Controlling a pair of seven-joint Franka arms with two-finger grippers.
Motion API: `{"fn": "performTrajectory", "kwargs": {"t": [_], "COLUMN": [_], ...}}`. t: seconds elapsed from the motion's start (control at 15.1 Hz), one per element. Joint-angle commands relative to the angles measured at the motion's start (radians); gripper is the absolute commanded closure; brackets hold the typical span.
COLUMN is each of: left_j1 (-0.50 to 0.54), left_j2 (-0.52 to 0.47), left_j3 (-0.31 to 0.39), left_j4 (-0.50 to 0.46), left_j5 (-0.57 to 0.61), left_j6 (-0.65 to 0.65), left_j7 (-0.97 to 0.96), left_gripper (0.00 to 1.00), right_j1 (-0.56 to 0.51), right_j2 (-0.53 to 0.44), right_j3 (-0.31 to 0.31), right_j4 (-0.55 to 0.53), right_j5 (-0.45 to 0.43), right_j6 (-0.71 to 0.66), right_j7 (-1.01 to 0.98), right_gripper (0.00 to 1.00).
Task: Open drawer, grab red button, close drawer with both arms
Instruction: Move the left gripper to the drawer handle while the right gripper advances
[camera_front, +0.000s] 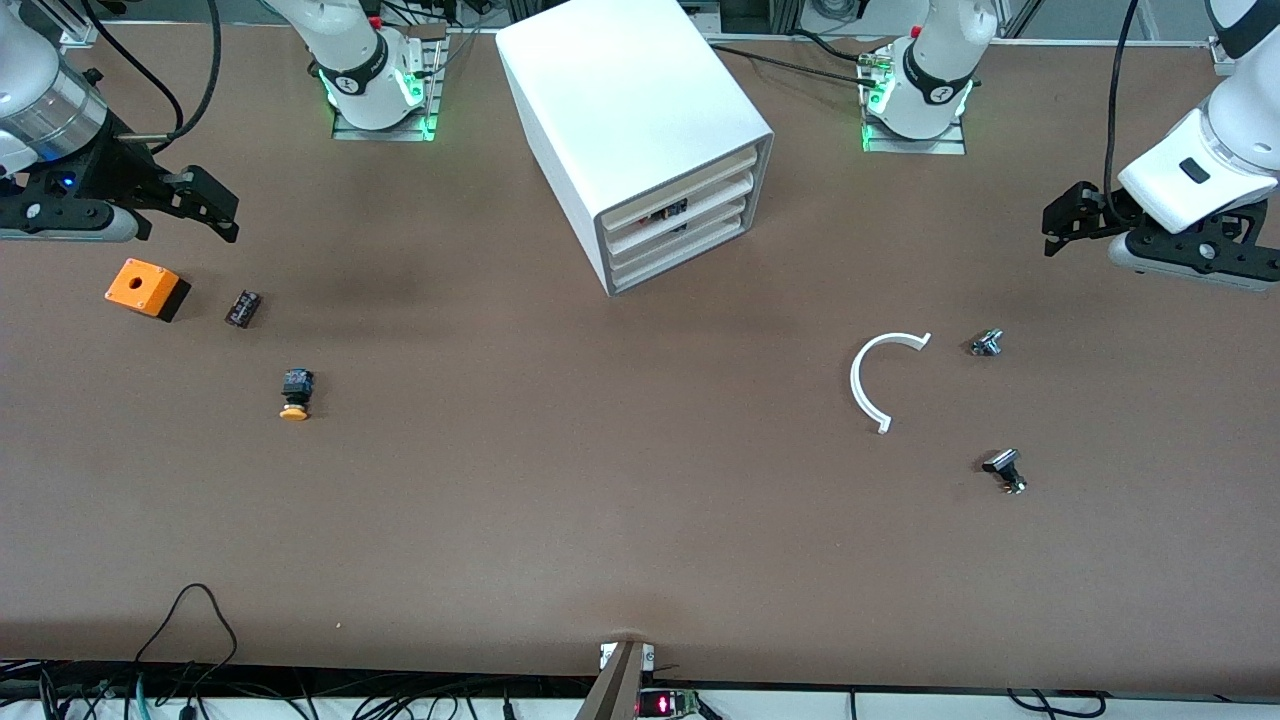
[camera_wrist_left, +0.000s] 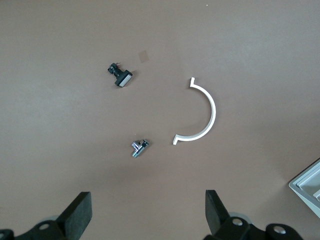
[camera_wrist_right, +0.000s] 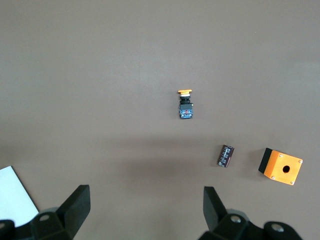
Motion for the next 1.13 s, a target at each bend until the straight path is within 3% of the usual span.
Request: {"fn": "performTrajectory", "kwargs": {"t": [0.0,0.2,0.6,0.8,1.06], "left_j1": [-0.009,-0.011,-0.036,-0.039,-0.046], "left_j2": [0.025,0.03,0.068,0.082,0.174], "left_j3": [-0.001,0.001,-0.01,-0.013,-0.019], "left_j4": [0.036,0.036,0.071,0.07,0.068], "left_j5": [-0.02,-0.02,-0.046,-0.225,-0.443], "left_j6": [-0.019,-0.016,-0.069,-0.138,-0.251], "left_j7": [-0.005,-0.005,-0.001,0.027,0.047], "left_gripper": [0.0,0.0,0.0,0.0,0.0], "right_j1": [-0.014,-0.014,-0.012,-0.008,-0.008], "right_j2": [-0.007,-0.007,0.087,0.136,0.217], "right_j3": [0.013,0.014,0.014,0.016,0.022], "right_j4": [0.005,0.009,0.009,0.009,0.009], "right_j5": [-0.006,-0.009,-0.028,-0.019,-0.011], "right_j6": [-0.014,-0.014,-0.051,-0.026,0.059], "right_j7": [0.022,0.025,0.016,0.023,0.028], "right_gripper": [0.0,0.0,0.0,0.0,0.0]}}
